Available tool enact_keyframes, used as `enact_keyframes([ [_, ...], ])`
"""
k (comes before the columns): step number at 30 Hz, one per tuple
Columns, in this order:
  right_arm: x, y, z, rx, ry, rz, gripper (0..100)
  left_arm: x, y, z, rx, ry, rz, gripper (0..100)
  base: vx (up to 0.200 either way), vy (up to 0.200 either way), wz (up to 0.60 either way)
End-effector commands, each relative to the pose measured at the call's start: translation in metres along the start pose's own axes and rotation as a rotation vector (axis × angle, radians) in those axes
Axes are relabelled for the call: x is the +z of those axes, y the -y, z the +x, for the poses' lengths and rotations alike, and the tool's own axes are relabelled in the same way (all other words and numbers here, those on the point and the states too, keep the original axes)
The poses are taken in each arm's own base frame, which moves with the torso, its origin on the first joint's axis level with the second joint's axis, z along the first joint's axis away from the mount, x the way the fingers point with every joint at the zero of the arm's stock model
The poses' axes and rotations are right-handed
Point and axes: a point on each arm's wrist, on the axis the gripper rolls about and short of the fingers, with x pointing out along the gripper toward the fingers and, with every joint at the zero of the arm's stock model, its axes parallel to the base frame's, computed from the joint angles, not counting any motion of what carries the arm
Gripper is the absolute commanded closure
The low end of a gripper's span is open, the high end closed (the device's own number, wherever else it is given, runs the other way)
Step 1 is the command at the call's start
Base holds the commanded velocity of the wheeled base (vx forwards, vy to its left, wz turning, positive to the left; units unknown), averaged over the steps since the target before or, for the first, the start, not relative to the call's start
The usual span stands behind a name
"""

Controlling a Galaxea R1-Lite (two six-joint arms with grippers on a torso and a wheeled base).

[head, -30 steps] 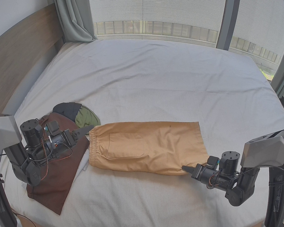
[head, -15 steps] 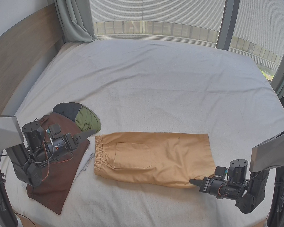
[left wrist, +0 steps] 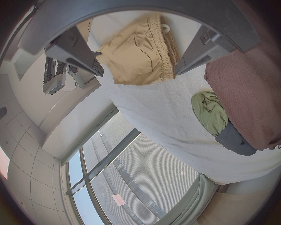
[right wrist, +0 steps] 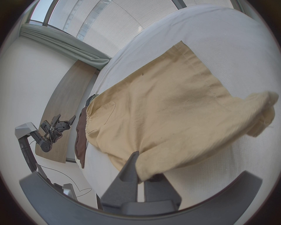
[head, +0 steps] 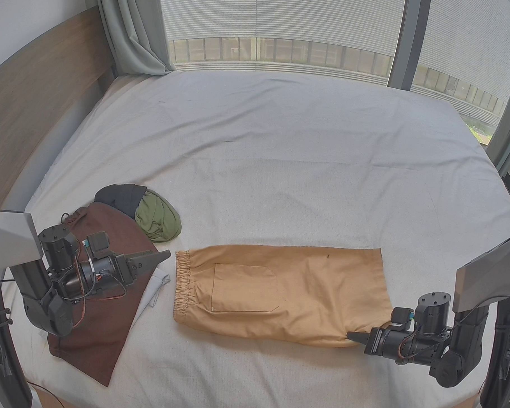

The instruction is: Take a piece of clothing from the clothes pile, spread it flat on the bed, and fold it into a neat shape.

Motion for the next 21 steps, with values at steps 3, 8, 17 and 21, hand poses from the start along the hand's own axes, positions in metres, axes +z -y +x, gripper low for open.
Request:
enact_keyframes([
  [3, -0.001, 0.002, 0.0, -0.008, -0.005, -0.001, 0, 0.002, 0.001, 0.002, -0.004, 0.006, 0.004, 0, 0.0, 0.0, 0.0],
  [8, -0.012, 0.002, -0.007, -0.024, -0.053, -0.017, 0, 0.008, 0.001, 0.004, -0.022, 0.018, 0.022, 0, 0.0, 0.0, 0.0],
  [17, -0.029, -0.002, -0.026, 0.016, -0.164, -0.078, 0, -0.004, -0.004, -0.003, -0.128, -0.063, 0.1, 0, 0.0, 0.0, 0.0],
  [21, -0.028, -0.008, -0.029, 0.069, -0.173, -0.09, 0, -0.01, -0.009, -0.002, -0.123, -0.073, 0.119, 0, 0.0, 0.0, 0.0],
])
